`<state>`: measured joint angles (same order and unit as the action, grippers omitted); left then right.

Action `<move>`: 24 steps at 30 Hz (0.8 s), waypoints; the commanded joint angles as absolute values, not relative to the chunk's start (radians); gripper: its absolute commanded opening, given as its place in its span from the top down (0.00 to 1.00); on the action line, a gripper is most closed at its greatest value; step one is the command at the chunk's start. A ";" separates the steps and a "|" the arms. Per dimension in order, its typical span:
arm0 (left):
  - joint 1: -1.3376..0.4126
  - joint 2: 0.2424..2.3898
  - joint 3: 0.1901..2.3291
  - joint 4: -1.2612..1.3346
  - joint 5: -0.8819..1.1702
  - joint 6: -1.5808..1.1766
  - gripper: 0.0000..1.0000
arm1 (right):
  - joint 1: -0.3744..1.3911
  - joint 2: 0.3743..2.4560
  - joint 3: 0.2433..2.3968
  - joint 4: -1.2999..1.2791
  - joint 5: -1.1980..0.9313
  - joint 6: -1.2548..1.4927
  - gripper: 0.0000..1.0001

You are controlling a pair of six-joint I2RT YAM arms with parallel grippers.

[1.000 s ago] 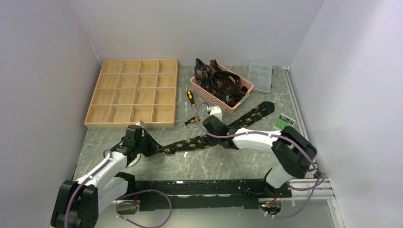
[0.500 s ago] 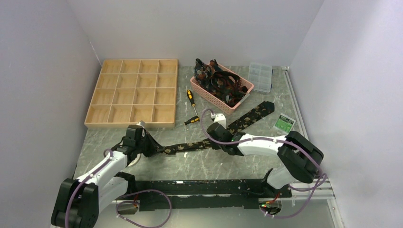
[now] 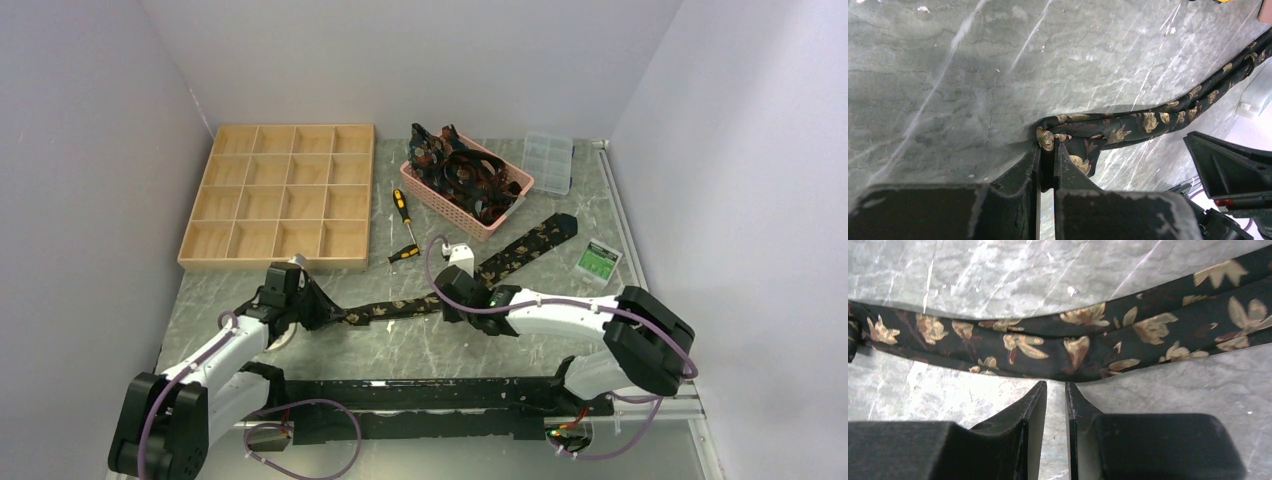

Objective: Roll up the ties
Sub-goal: Roll the tie at the center of the board.

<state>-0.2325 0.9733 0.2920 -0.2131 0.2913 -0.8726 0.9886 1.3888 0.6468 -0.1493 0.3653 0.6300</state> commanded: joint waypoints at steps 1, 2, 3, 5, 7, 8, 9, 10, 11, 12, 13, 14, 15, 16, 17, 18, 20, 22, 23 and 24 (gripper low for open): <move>-0.230 0.987 0.317 -0.207 0.307 -0.846 0.97 | 1.029 1.396 0.607 -0.126 0.339 0.712 0.76; -0.230 0.989 0.317 -0.207 0.304 -0.845 0.97 | 1.044 1.397 0.598 -0.118 0.340 0.724 0.77; -0.230 0.991 0.316 -0.205 0.305 -0.845 0.97 | 1.052 1.402 0.591 -0.113 0.340 0.736 0.77; -0.230 0.992 0.316 -0.200 0.304 -0.845 0.97 | 1.062 1.425 0.586 -0.101 0.336 0.754 0.78; -0.230 0.995 0.315 -0.201 0.306 -0.846 0.97 | 1.061 1.461 0.590 -0.080 0.330 0.770 0.78; -0.230 0.996 0.316 -0.202 0.306 -0.845 0.97 | 1.058 1.475 0.594 -0.071 0.340 0.774 0.79; -0.230 0.996 0.316 -0.204 0.306 -0.846 0.97 | 1.054 1.489 0.600 -0.064 0.355 0.777 0.79; -0.230 0.994 0.316 -0.207 0.306 -0.846 0.97 | 1.044 1.503 0.609 -0.055 0.368 0.778 0.79; -0.231 0.990 0.314 -0.210 0.306 -0.847 0.97 | 1.034 1.518 0.618 -0.043 0.379 0.776 0.79; -0.230 0.986 0.313 -0.213 0.305 -0.848 0.97 | 1.021 1.534 0.626 -0.031 0.389 0.772 0.80; -0.230 0.982 0.312 -0.217 0.303 -0.847 0.97 | 1.005 1.551 0.639 -0.023 0.396 0.764 0.80; -0.230 0.976 0.311 -0.222 0.302 -0.846 0.97 | 0.990 1.572 0.657 -0.017 0.404 0.756 0.80; -0.230 0.971 0.311 -0.230 0.298 -0.844 0.97 | 0.972 1.591 0.667 -0.008 0.411 0.749 0.80; -0.230 0.966 0.311 -0.237 0.296 -0.845 0.97 | 0.953 1.615 0.677 -0.005 0.403 0.740 0.80; -0.231 0.962 0.311 -0.242 0.293 -0.844 0.97 | 0.932 1.634 0.686 0.024 0.392 0.733 0.80; -0.231 0.956 0.310 -0.246 0.290 -0.843 0.97 | 0.917 1.651 0.694 0.037 0.390 0.727 0.80; -0.230 0.952 0.309 -0.251 0.286 -0.844 0.97 | 0.889 1.677 0.709 0.058 0.376 0.714 0.80; -0.230 0.957 0.310 -0.247 0.284 -0.844 0.97 | 0.879 1.684 0.722 0.062 0.364 0.703 0.80; -0.230 0.961 0.309 -0.242 0.285 -0.844 0.97 | 0.880 1.672 0.717 0.065 0.360 0.695 0.80; -0.230 0.964 0.309 -0.237 0.286 -0.844 0.97 | 0.885 1.652 0.705 0.067 0.357 0.689 0.79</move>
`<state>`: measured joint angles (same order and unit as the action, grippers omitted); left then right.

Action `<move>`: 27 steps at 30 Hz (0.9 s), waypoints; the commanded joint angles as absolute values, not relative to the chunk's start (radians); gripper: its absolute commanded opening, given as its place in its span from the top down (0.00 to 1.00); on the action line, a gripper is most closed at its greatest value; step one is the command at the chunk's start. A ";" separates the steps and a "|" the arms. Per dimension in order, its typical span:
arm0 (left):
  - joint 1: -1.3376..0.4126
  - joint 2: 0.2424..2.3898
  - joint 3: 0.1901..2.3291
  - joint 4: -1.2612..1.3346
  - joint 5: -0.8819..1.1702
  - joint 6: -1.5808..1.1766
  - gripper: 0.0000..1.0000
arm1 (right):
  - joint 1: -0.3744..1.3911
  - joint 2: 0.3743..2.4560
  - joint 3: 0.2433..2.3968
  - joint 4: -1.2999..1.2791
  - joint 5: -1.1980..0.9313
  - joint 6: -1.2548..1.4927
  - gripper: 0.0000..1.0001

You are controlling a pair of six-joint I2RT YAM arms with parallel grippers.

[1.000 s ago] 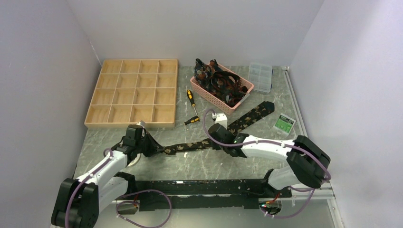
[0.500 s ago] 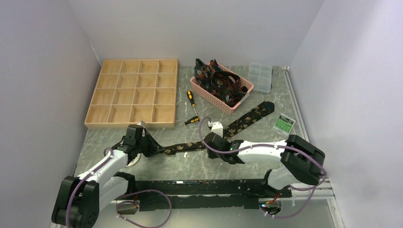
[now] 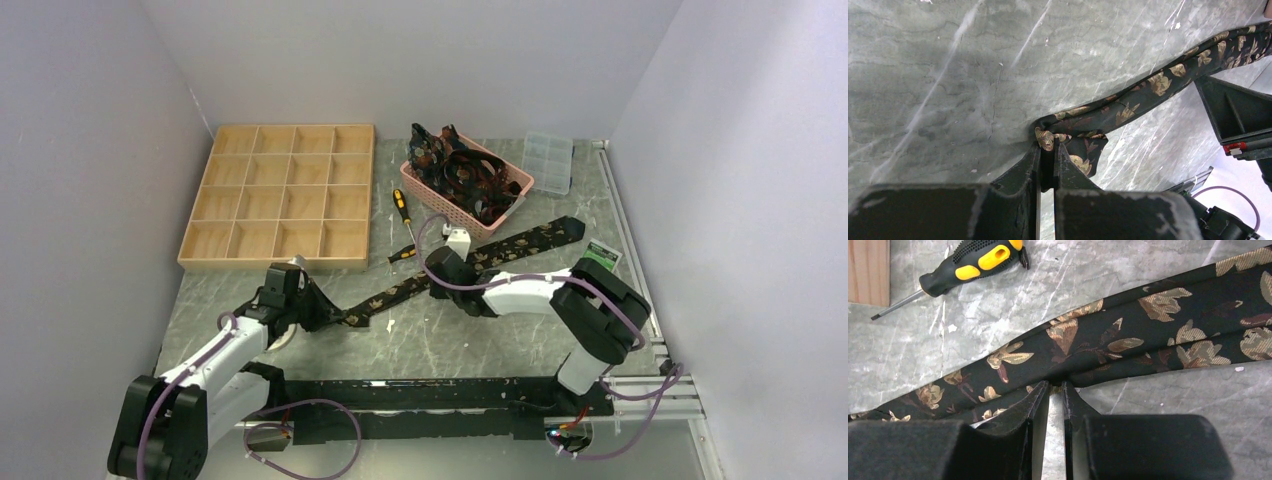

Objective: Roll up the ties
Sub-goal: Roll the tie at the center of the board.

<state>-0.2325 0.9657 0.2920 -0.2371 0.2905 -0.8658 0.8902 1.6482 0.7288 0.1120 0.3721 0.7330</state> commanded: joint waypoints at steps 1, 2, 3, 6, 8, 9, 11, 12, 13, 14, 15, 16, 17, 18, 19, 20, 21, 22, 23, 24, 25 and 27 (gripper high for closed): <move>-0.230 0.968 0.311 -0.233 0.290 -0.845 0.97 | 0.891 1.623 0.692 0.065 0.354 0.686 0.79; -0.230 0.974 0.314 -0.230 0.292 -0.845 0.97 | 0.901 1.589 0.676 0.060 0.351 0.683 0.78; -0.231 0.976 0.318 -0.229 0.294 -0.845 0.97 | 0.913 1.546 0.660 0.060 0.347 0.677 0.77; -0.230 0.982 0.335 -0.234 0.298 -0.841 0.97 | 0.929 1.458 0.633 0.102 0.271 0.645 0.73; -0.231 0.983 0.347 -0.239 0.294 -0.839 0.97 | 0.931 1.458 0.683 0.081 0.253 0.634 0.72; -0.231 0.983 0.348 -0.240 0.292 -0.839 0.97 | 0.930 1.466 0.708 0.087 0.253 0.623 0.72; -0.230 0.979 0.346 -0.242 0.283 -0.844 0.97 | 0.929 1.492 0.753 0.095 0.269 0.616 0.72; -0.230 0.976 0.342 -0.244 0.281 -0.846 0.97 | 0.924 1.506 0.787 0.099 0.287 0.606 0.72; -0.230 0.973 0.334 -0.243 0.279 -0.851 0.97 | 0.920 1.533 0.809 0.103 0.310 0.596 0.72; -0.231 0.969 0.328 -0.240 0.278 -0.858 0.97 | 0.908 1.560 0.828 0.109 0.334 0.594 0.72; -0.230 0.967 0.322 -0.236 0.278 -0.863 0.97 | 0.885 1.590 0.848 0.108 0.343 0.598 0.72; -0.230 0.963 0.317 -0.232 0.277 -0.869 0.97 | 0.856 1.621 0.862 0.101 0.343 0.619 0.72; -0.231 0.961 0.314 -0.230 0.277 -0.872 0.97 | 0.827 1.647 0.870 0.105 0.339 0.631 0.73; -0.230 0.960 0.312 -0.232 0.274 -0.873 0.97 | 0.803 1.669 0.870 0.118 0.333 0.634 0.73; -0.230 0.959 0.309 -0.231 0.274 -0.873 0.97 | 0.782 1.689 0.870 0.128 0.335 0.632 0.73; -0.230 0.960 0.307 -0.229 0.276 -0.871 0.97 | 0.767 1.708 0.873 0.129 0.343 0.626 0.73; -0.230 0.961 0.306 -0.226 0.278 -0.871 0.97 | 0.747 1.731 0.879 0.124 0.348 0.623 0.74; -0.230 0.964 0.305 -0.220 0.282 -0.869 0.97 | 0.728 1.748 0.883 0.121 0.346 0.622 0.74; -0.230 0.968 0.304 -0.212 0.289 -0.867 0.97 | 0.712 1.756 0.878 0.124 0.340 0.623 0.74; -0.230 0.975 0.302 -0.201 0.298 -0.865 0.97 | 0.698 1.758 0.870 0.127 0.338 0.622 0.74; -0.230 0.987 0.302 -0.189 0.310 -0.861 0.97 | 0.688 1.756 0.859 0.127 0.340 0.621 0.74; -0.230 1.008 0.302 -0.165 0.331 -0.857 0.97 | 0.679 1.742 0.832 0.123 0.343 0.622 0.74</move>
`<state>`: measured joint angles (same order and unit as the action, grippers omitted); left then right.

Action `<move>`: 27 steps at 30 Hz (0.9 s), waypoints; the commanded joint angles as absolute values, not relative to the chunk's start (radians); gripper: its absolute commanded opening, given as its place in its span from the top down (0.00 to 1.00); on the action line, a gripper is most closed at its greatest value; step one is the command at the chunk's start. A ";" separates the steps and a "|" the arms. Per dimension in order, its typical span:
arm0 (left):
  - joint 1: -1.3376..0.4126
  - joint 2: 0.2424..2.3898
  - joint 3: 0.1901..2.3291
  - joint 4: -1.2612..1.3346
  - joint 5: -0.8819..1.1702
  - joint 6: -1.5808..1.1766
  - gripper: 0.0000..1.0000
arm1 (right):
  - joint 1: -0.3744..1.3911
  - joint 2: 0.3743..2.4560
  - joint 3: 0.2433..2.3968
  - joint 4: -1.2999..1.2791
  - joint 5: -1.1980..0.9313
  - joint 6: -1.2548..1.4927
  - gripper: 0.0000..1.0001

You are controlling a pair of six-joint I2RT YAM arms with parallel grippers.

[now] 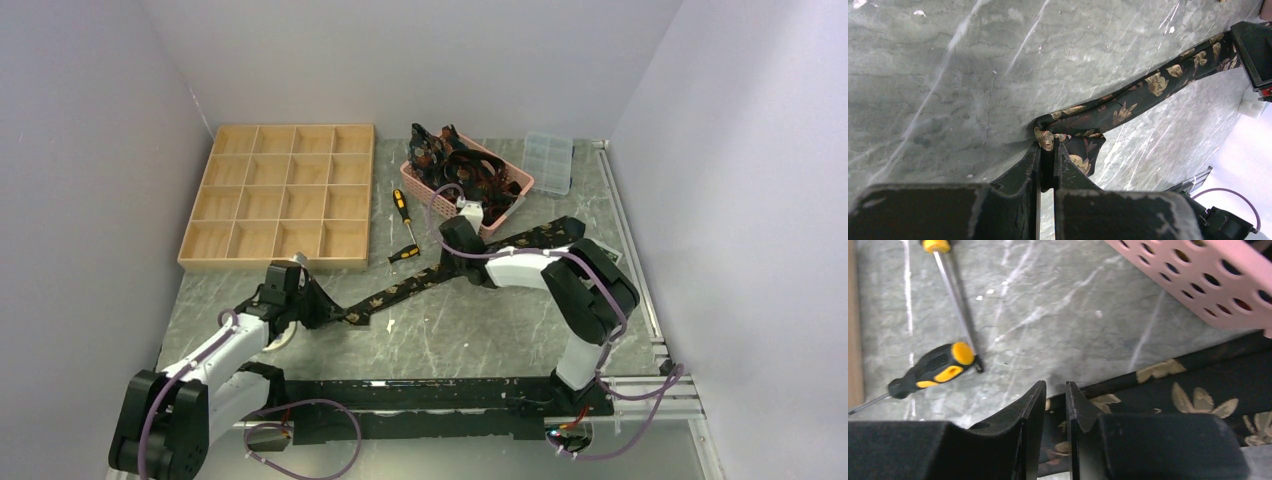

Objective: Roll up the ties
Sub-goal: Roll the tie at the center of the board.

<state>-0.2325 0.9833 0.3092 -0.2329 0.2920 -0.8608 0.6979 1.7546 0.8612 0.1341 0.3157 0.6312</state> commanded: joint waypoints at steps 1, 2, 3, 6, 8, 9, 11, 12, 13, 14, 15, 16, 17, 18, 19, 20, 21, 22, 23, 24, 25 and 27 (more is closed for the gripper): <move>-0.230 1.020 0.302 -0.154 0.340 -0.855 0.97 | 0.679 1.735 0.821 0.117 0.342 0.626 0.74; -0.230 1.031 0.302 -0.143 0.348 -0.852 0.97 | 0.679 1.726 0.805 0.112 0.339 0.632 0.74; -0.230 1.041 0.302 -0.133 0.356 -0.850 0.97 | 0.679 1.715 0.787 0.109 0.333 0.641 0.74; -0.230 1.063 0.302 -0.106 0.389 -0.843 0.97 | 0.681 1.674 0.714 0.102 0.323 0.659 0.75; -0.230 1.071 0.302 -0.095 0.409 -0.835 0.97 | 0.682 1.633 0.650 0.108 0.320 0.675 0.75; -0.230 1.076 0.301 -0.093 0.417 -0.831 0.97 | 0.681 1.608 0.617 0.109 0.320 0.681 0.75; -0.230 1.083 0.302 -0.088 0.427 -0.825 0.97 | 0.681 1.566 0.568 0.112 0.315 0.692 0.75; -0.230 1.086 0.301 -0.084 0.427 -0.825 0.97 | 0.680 1.551 0.557 0.107 0.313 0.694 0.75; -0.231 1.088 0.300 -0.080 0.426 -0.828 0.97 | 0.680 1.535 0.556 0.101 0.315 0.693 0.74; -0.230 1.089 0.298 -0.077 0.424 -0.833 0.97 | 0.681 1.520 0.562 0.094 0.316 0.689 0.74; -0.231 1.089 0.297 -0.073 0.419 -0.841 0.97 | 0.681 1.501 0.574 0.087 0.319 0.683 0.73; -0.230 1.086 0.298 -0.071 0.416 -0.852 0.97 | 0.683 1.481 0.599 0.077 0.315 0.679 0.73; -0.230 1.081 0.298 -0.069 0.414 -0.861 0.97 | 0.689 1.466 0.624 0.069 0.303 0.670 0.72; -0.231 1.075 0.300 -0.074 0.407 -0.868 0.97 | 0.700 1.456 0.650 0.061 0.292 0.659 0.72; -0.230 1.065 0.304 -0.083 0.398 -0.874 0.97 | 0.722 1.450 0.679 0.057 0.272 0.644 0.71; -0.231 1.057 0.307 -0.095 0.387 -0.878 0.97 | 0.739 1.449 0.704 0.063 0.237 0.627 0.69; -0.230 1.046 0.314 -0.111 0.375 -0.882 0.97 | 0.755 1.454 0.726 0.076 0.179 0.615 0.67; -0.230 1.035 0.319 -0.130 0.360 -0.883 0.97 | 0.765 1.465 0.749 0.089 0.109 0.610 0.65; -0.230 1.028 0.324 -0.150 0.345 -0.884 0.97 | 0.775 1.485 0.766 0.104 0.036 0.618 0.62; -0.230 1.019 0.329 -0.165 0.331 -0.886 0.97 | 0.785 1.506 0.780 0.121 -0.038 0.635 0.60; -0.230 1.011 0.332 -0.176 0.314 -0.889 0.97 | 0.799 1.530 0.790 0.149 -0.092 0.658 0.58; -0.230 0.998 0.329 -0.184 0.294 -0.895 0.97 | 0.832 1.576 0.799 0.202 -0.177 0.719 0.55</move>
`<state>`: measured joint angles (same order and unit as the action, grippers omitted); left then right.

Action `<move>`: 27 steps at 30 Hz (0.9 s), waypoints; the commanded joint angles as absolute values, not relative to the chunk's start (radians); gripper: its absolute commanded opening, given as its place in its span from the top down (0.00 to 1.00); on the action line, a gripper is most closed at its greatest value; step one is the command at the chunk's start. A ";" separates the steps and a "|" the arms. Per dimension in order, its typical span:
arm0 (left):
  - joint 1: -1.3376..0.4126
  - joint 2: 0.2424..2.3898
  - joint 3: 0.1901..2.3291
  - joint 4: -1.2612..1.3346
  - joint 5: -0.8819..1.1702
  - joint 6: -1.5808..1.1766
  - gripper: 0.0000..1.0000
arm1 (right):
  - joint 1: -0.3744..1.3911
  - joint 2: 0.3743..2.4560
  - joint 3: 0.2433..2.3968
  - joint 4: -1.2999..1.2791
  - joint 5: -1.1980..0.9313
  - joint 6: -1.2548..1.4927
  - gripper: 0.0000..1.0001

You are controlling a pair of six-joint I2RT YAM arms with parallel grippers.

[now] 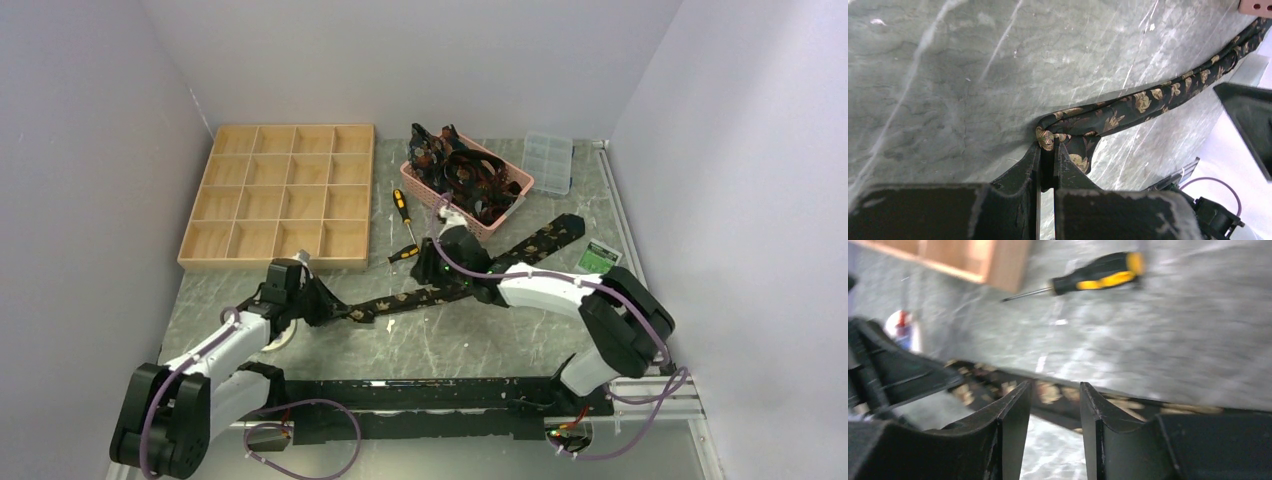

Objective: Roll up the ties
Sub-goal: Roll the tie at the center of the board.

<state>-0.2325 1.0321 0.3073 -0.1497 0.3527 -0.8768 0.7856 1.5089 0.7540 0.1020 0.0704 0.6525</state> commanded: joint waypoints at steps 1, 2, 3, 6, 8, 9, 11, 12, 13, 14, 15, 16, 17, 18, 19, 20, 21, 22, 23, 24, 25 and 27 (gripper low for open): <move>-0.230 0.990 0.326 -0.185 0.284 -0.898 0.97 | 0.852 1.599 0.802 0.228 -0.214 0.747 0.54; -0.231 0.980 0.320 -0.182 0.277 -0.900 0.97 | 0.868 1.621 0.805 0.253 -0.239 0.775 0.54; -0.230 0.972 0.314 -0.178 0.272 -0.904 0.97 | 0.881 1.644 0.808 0.281 -0.266 0.800 0.54; -0.230 0.954 0.295 -0.166 0.263 -0.909 0.97 | 0.914 1.715 0.831 0.333 -0.313 0.857 0.51; -0.230 0.947 0.287 -0.164 0.261 -0.907 0.97 | 0.927 1.756 0.851 0.351 -0.333 0.884 0.50; -0.230 0.946 0.287 -0.169 0.259 -0.905 0.97 | 0.933 1.771 0.860 0.357 -0.341 0.891 0.48; -0.230 0.945 0.286 -0.173 0.256 -0.901 0.97 | 0.942 1.797 0.886 0.349 -0.347 0.902 0.47; -0.230 0.947 0.285 -0.171 0.255 -0.899 0.97 | 0.945 1.810 0.896 0.346 -0.346 0.905 0.47; -0.230 0.951 0.284 -0.168 0.255 -0.896 0.96 | 0.948 1.820 0.903 0.347 -0.343 0.912 0.47; -0.230 0.958 0.283 -0.164 0.253 -0.894 0.96 | 0.949 1.832 0.910 0.347 -0.340 0.924 0.47; -0.230 0.965 0.282 -0.161 0.253 -0.893 0.96 | 0.949 1.846 0.913 0.352 -0.334 0.935 0.47; -0.230 0.974 0.280 -0.157 0.254 -0.891 0.96 | 0.949 1.856 0.914 0.359 -0.330 0.949 0.47; -0.230 0.982 0.278 -0.150 0.255 -0.891 0.96 | 0.948 1.867 0.919 0.366 -0.331 0.960 0.48; -0.230 0.987 0.275 -0.146 0.258 -0.891 0.96 | 0.949 1.877 0.929 0.361 -0.329 0.969 0.48; -0.230 0.991 0.274 -0.142 0.259 -0.891 0.96 | 0.949 1.886 0.937 0.360 -0.327 0.977 0.49; -0.230 0.993 0.272 -0.139 0.260 -0.891 0.96 | 0.950 1.893 0.941 0.359 -0.326 0.982 0.49; -0.230 0.994 0.272 -0.139 0.261 -0.890 0.96 | 0.951 1.899 0.950 0.348 -0.319 0.985 0.50; -0.230 0.993 0.272 -0.140 0.260 -0.888 0.96 | 0.952 1.903 0.959 0.334 -0.308 0.985 0.50; -0.230 0.990 0.272 -0.144 0.258 -0.889 0.96 | 0.953 1.906 0.967 0.322 -0.298 0.984 0.51; -0.230 0.987 0.272 -0.147 0.256 -0.886 0.96 | 0.953 1.909 0.973 0.315 -0.294 0.981 0.52; -0.230 0.983 0.270 -0.148 0.256 -0.885 0.96 | 0.953 1.912 0.980 0.310 -0.294 0.982 0.53; -0.231 0.974 0.270 -0.155 0.252 -0.884 0.95 | 0.956 1.922 0.995 0.309 -0.297 0.982 0.56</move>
